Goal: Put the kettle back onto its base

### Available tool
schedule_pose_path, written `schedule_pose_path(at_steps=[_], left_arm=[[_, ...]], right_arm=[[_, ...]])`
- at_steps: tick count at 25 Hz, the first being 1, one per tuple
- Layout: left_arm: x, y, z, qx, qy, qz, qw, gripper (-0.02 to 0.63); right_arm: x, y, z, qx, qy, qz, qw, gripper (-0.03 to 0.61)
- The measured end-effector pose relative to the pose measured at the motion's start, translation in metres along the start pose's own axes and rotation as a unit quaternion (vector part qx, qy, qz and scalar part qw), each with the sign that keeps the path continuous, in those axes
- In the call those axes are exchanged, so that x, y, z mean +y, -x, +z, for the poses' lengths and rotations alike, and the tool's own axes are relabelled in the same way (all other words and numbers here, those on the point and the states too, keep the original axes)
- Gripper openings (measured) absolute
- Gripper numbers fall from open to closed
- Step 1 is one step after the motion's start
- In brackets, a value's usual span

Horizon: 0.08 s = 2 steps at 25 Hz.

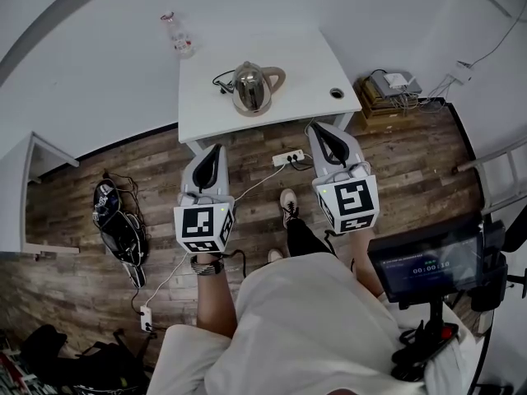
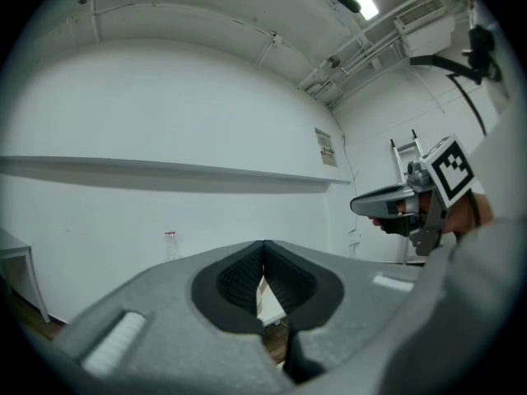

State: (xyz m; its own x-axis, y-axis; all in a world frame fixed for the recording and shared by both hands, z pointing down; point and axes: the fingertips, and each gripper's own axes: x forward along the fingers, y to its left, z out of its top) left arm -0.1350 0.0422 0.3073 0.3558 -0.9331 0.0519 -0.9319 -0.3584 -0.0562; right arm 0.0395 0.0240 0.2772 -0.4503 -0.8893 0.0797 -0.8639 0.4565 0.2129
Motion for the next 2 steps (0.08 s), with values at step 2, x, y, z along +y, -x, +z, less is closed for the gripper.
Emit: schedule_pose_path(at_steps=[2], left_arm=[[-0.0002,0.0115,0.0050,-0.001,0.002,0.000,1.0000,0.006]], right_arm=[[0.0050,0.0093,0.0053,0.002,-0.002,-0.002,1.000,0.002]])
